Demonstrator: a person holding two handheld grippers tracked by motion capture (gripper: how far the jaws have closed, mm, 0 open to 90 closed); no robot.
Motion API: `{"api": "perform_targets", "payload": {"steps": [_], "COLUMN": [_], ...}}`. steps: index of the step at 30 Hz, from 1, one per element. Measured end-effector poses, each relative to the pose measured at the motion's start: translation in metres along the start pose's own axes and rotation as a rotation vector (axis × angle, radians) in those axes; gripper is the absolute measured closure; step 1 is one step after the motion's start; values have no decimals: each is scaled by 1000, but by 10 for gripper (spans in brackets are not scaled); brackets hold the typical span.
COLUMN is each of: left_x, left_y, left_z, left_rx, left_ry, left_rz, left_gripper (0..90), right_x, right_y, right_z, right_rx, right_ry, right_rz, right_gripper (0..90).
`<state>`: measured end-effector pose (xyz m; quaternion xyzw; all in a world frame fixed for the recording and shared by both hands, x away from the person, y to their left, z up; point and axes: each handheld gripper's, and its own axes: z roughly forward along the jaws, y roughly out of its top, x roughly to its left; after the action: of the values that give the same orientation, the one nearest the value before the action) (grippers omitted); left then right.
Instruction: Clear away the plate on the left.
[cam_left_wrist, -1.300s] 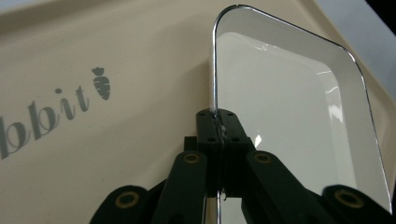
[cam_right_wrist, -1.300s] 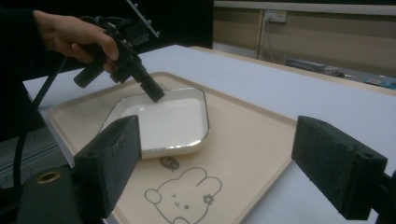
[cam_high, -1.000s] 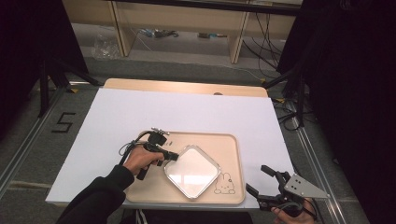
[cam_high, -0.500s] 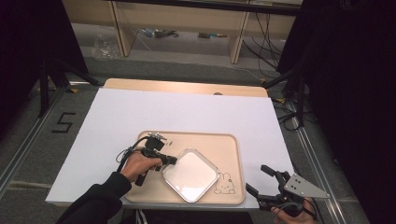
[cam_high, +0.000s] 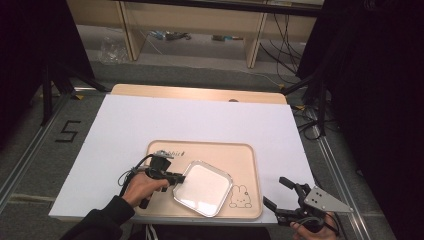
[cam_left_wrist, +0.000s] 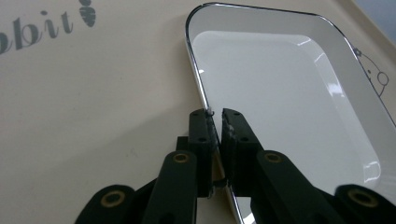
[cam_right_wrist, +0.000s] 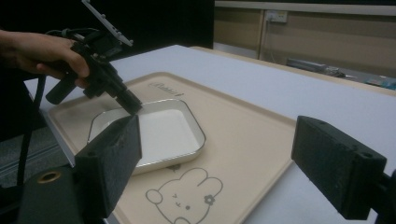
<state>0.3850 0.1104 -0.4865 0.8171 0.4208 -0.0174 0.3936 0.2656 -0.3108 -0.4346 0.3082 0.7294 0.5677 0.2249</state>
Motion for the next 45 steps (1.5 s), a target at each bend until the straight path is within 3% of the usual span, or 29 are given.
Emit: {"api": "perform_targets", "payload": {"steps": [1, 5, 6, 10, 13, 14, 16, 17, 21, 29, 30, 31, 34, 40, 41, 42, 43, 45], "left_x": [-2, -6, -9, -13, -17, -19, -19, -22, -24, -31, -30, -30, -32, -33, -34, -34, -38, -37], "left_y": [-3, -13, -19, -27, -32, -34, -36, -40, -43, -49, -49, -50, -51, -52, -53, -53, -54, -54], "left_z": [-2, -9, -14, -19, -24, -23, -27, -27, -31, -32, -34, -32, -32, -31, -31, -31, -30, -32], "left_rx": [3, 0, 3, 3, 15, 0, 27, 7, 32, 18, 40, 18, 17, 12, 9, 9, -6, 26], "left_ry": [-1, 16, 15, 12, 24, 31, 25, 16, 26, 45, 40, 17, 18, 13, 8, 8, 29, 24], "left_rz": [-22, 4, 1, 1, 30, 14, 36, 0, 31, 5, 26, 34, 40, 41, 36, 36, -7, 15], "left_gripper": [815, 784, 766, 767, 762, 756, 748, 738, 718, 702, 697, 695, 689, 678, 674, 670, 666, 663], "right_x": [0, 0, 2, 2, 3, 2, 2, 2, 2, 2, 2, 2, 2, 3, 1, 1, 1, 1], "right_y": [0, 0, 0, 0, 0, 0, 0, 0, 0, 0, 0, 0, 0, 0, 1, 1, 0, 0], "right_z": [0, 0, 0, 1, 2, 1, 1, 1, 1, 1, 1, 1, 0, 2, -2, -2, 1, 2], "right_rx": [-2, -1, -3, 5, 3, 6, 8, 4, 5, 3, 4, 4, 3, -9, 28, 28, -1, -12], "right_ry": [-1, 2, 0, 9, 20, 13, 7, 6, 8, 17, 7, 7, 9, 18, -3, -3, 0, 12], "right_rz": [-6, -5, 16, 5, 17, 10, 8, 6, 9, 18, 10, 10, 7, 16, -4, -4, -7, 1], "right_gripper": [168, 168, 169, 168, 169, 168, 169, 169, 169, 169, 169, 169, 169, 169, 169, 169, 169, 169]}}
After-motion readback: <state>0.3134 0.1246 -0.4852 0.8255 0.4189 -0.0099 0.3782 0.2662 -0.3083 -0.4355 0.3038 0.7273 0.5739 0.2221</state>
